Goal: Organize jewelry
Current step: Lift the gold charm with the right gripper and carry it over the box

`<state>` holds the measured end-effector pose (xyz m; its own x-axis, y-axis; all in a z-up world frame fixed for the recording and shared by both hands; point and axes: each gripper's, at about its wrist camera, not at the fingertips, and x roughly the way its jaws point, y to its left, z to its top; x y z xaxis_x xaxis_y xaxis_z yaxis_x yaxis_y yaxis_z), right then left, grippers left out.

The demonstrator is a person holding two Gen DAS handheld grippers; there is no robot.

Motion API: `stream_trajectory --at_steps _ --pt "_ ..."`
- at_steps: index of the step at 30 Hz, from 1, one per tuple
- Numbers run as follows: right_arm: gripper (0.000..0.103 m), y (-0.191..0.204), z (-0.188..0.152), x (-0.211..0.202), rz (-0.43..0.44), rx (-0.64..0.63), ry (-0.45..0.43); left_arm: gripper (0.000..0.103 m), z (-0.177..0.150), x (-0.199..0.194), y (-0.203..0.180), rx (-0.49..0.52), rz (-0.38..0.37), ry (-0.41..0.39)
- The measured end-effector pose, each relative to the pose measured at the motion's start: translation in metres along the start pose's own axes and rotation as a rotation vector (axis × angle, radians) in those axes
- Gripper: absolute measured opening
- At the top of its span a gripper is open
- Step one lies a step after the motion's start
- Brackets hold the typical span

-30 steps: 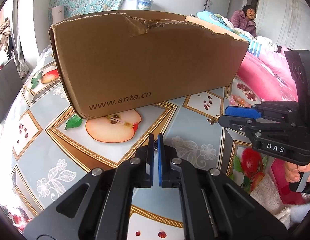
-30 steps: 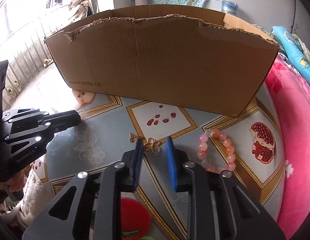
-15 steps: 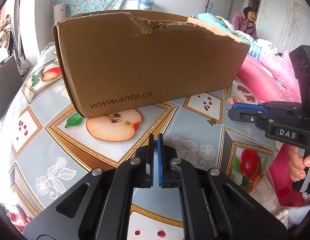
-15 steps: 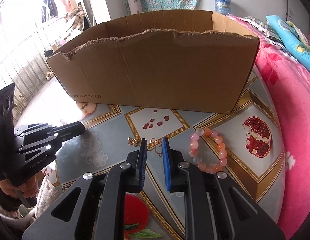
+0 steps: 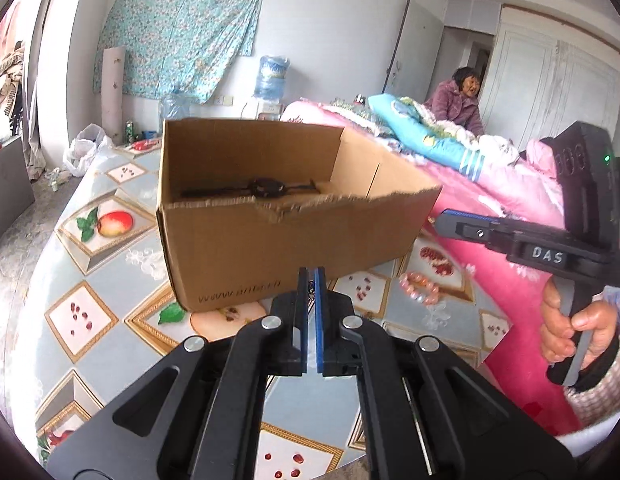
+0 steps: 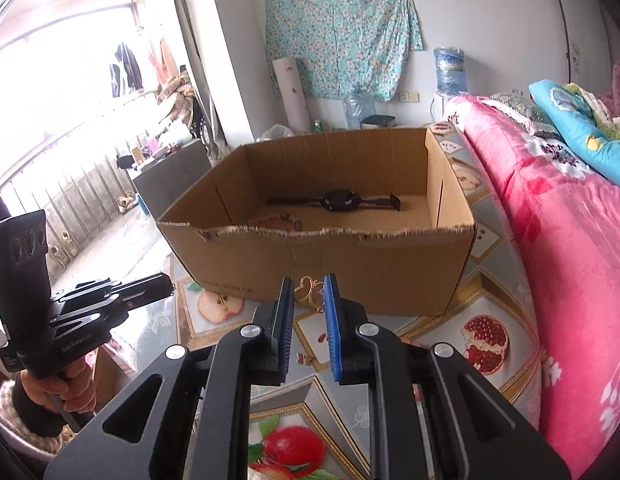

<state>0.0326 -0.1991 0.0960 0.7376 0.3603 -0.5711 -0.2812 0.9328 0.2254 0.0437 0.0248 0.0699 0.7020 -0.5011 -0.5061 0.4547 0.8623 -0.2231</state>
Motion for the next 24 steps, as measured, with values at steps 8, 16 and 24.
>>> stream_trajectory --at_steps 8,16,24 --pt "0.015 -0.004 0.052 0.017 0.038 -0.002 -0.041 0.002 0.068 0.018 -0.005 0.001 -0.048 -0.048" --pt "0.015 -0.035 0.082 0.096 -0.020 0.081 0.141 0.002 0.105 0.125 0.009 -0.091 -0.055 0.166" --pt "0.016 -0.040 0.077 0.128 -0.049 0.073 0.229 0.007 0.097 0.165 0.025 -0.143 -0.012 0.275"
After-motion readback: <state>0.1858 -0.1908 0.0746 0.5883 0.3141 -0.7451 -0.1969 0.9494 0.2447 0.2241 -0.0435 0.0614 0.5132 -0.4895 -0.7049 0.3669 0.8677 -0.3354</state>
